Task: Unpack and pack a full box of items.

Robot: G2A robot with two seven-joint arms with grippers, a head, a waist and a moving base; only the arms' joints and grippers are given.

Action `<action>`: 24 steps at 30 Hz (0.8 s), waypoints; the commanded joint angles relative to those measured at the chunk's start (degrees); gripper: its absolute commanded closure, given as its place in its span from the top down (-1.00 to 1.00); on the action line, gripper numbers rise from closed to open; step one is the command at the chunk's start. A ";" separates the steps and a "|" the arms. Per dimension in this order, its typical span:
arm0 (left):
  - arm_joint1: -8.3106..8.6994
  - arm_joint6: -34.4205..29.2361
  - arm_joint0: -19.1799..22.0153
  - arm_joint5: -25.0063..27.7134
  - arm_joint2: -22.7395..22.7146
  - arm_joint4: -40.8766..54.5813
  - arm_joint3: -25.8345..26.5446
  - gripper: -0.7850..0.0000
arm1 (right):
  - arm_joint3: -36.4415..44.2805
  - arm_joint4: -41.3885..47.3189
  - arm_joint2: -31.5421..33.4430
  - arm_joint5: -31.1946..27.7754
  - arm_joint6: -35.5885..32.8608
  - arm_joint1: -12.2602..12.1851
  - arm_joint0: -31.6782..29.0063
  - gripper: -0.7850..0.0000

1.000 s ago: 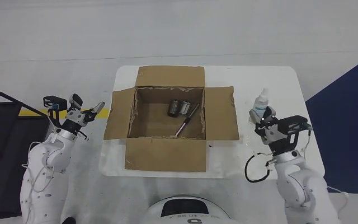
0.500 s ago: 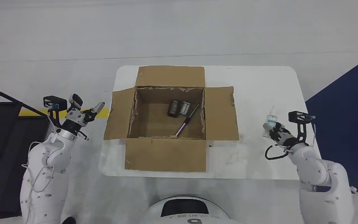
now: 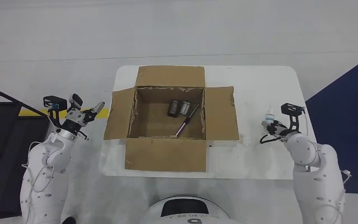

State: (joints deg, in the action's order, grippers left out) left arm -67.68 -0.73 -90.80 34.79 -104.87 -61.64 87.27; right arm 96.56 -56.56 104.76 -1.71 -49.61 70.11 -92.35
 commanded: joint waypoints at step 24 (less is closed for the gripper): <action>0.00 0.00 0.00 0.00 0.00 0.00 0.00 1.00 | -4.68 0.74 -1.50 -0.29 -0.63 -1.01 2.22 -0.16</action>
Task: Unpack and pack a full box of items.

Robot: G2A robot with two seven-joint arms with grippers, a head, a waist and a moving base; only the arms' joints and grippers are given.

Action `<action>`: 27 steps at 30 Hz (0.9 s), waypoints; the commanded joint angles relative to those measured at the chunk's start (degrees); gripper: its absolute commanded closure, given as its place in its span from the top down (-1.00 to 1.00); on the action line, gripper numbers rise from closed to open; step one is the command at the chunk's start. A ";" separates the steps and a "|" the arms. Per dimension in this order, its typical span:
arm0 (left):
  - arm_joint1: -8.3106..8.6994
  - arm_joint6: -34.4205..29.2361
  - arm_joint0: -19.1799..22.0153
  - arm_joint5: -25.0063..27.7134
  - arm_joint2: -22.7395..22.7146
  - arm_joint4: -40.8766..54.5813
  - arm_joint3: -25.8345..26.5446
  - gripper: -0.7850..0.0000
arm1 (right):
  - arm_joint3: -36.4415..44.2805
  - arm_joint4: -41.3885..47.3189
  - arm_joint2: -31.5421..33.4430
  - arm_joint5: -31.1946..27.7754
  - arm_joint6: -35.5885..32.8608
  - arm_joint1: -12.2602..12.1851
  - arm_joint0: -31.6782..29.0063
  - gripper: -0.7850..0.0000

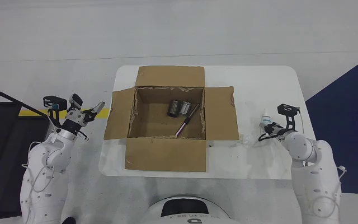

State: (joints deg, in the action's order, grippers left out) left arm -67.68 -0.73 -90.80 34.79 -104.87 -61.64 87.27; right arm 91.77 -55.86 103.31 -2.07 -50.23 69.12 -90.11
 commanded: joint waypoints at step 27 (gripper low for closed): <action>0.00 0.00 0.00 0.00 0.00 0.00 0.00 1.00 | 18.58 7.41 2.08 -2.44 10.26 -0.28 -7.95 1.00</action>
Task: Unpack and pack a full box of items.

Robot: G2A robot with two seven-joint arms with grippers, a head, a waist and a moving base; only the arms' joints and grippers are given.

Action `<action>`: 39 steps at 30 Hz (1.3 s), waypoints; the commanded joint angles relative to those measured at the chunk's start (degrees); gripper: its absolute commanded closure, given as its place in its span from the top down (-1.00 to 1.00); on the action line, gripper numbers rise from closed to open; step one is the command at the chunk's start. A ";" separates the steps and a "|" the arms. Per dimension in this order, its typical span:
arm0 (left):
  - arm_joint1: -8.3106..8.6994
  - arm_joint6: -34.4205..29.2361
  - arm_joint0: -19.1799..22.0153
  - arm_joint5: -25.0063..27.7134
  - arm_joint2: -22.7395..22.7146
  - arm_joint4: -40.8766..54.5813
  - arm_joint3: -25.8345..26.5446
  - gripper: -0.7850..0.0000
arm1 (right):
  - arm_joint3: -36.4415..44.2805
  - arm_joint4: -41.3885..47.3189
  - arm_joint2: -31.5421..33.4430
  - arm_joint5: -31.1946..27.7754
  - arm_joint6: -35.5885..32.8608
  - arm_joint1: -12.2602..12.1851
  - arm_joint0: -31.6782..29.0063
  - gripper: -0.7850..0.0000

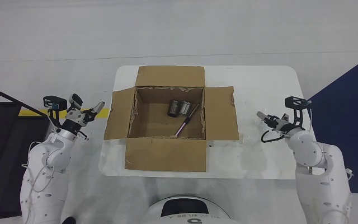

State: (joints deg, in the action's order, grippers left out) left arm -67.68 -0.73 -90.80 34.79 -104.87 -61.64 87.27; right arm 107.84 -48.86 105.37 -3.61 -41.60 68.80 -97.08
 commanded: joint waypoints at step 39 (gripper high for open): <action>0.00 0.00 0.00 0.00 0.00 0.00 0.00 1.00 | 0.83 -6.64 -47.45 -26.17 -10.26 2.12 31.61 1.00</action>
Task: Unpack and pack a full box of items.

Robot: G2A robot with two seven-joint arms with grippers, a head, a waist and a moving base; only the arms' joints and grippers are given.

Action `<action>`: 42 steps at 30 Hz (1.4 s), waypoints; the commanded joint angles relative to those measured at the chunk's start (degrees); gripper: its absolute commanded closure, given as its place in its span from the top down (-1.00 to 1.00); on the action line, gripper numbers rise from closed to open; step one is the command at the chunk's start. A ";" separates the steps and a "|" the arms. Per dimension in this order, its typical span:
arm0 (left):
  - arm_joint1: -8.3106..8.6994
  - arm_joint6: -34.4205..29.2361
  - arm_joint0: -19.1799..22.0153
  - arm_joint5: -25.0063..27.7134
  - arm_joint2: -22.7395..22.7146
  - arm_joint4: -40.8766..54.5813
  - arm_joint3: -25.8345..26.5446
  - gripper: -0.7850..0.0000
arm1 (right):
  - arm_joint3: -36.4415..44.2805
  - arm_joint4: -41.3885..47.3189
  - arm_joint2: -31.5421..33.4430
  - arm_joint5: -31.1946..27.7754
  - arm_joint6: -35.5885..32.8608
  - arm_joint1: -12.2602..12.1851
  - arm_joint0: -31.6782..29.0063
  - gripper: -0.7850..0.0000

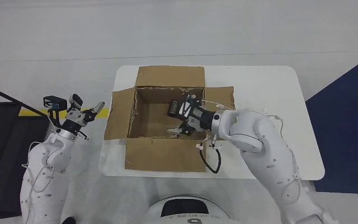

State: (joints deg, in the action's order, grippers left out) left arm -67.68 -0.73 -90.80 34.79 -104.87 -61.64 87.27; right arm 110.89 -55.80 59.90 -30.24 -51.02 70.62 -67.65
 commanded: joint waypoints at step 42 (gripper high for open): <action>0.00 0.00 0.00 0.00 0.00 0.00 0.00 1.00 | -51.40 -5.82 -28.87 18.92 -14.65 14.23 32.43 0.67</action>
State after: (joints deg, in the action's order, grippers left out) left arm -67.68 -0.73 -90.80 34.79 -104.87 -61.64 87.27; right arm 60.22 -61.72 31.17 -11.25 -65.71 84.61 -35.50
